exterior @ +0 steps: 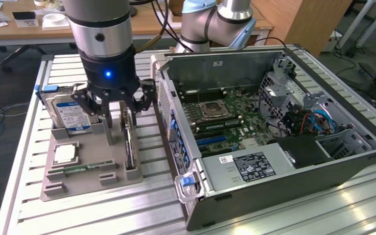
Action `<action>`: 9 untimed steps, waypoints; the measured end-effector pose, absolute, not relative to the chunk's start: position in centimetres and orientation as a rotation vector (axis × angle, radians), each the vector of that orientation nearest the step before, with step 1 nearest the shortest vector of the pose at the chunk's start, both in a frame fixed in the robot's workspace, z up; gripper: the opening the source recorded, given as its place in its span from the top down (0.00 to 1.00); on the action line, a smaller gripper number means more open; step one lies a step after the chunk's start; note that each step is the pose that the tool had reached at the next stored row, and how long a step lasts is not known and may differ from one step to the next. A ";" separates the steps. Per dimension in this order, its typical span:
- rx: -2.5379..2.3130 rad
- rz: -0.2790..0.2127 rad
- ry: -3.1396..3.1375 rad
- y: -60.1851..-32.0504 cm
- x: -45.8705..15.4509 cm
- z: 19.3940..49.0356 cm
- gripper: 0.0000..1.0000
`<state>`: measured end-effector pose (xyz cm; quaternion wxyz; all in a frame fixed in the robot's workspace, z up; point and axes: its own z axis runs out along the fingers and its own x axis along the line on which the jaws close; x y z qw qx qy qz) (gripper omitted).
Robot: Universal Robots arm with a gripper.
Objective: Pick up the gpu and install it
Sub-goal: 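Pick up the gpu and move the gpu toward the slot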
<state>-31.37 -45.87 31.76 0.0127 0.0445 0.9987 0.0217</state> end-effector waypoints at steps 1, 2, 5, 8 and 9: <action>0.139 0.068 3.112 -45.9 -31.4 31.6 0.47; 0.139 0.068 3.112 -45.9 -31.4 31.5 0.47; 0.139 0.068 3.112 -45.9 -31.4 31.3 0.47; 0.139 0.068 3.112 -45.9 -31.4 31.2 0.47; 0.139 0.068 3.112 -45.9 -31.4 31.1 0.47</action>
